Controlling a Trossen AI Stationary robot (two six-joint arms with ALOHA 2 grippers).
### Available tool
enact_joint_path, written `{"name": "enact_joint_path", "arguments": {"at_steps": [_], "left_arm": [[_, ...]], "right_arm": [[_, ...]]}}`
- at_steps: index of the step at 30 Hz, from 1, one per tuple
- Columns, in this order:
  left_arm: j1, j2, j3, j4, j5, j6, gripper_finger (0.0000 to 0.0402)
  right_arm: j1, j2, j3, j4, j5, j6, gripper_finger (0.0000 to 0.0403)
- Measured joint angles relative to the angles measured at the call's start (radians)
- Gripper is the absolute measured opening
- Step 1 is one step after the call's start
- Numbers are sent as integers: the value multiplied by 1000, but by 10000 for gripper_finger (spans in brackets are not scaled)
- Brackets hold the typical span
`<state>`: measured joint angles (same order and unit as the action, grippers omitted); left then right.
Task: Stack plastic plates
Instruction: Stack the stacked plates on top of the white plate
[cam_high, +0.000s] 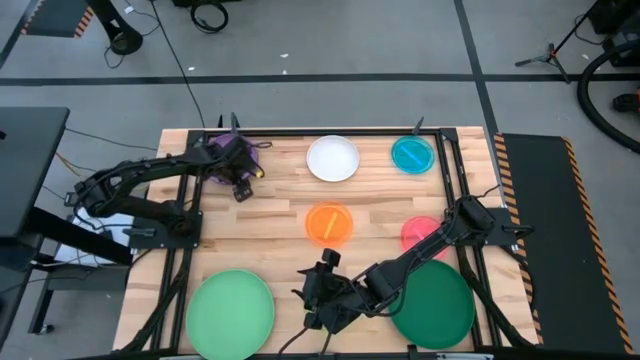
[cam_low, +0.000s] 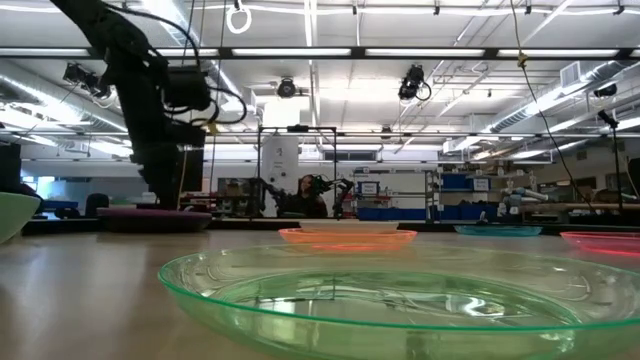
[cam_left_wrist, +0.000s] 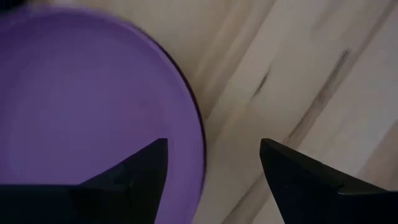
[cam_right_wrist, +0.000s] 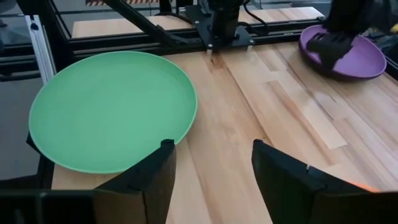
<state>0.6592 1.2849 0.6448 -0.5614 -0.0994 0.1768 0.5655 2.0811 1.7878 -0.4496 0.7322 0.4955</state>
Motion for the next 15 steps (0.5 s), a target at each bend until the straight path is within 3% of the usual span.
{"name": "enact_joint_path", "arguments": {"at_steps": [7, 15], "left_arm": [[-28, 31, 9, 9, -73, -10, 259], [33, 142, -13, 28, -86, -16, 259]], "right_arm": [[0, 0, 0, 1, 0, -8, 218], [0, 0, 0, 3, -1, -8, 217]]}}
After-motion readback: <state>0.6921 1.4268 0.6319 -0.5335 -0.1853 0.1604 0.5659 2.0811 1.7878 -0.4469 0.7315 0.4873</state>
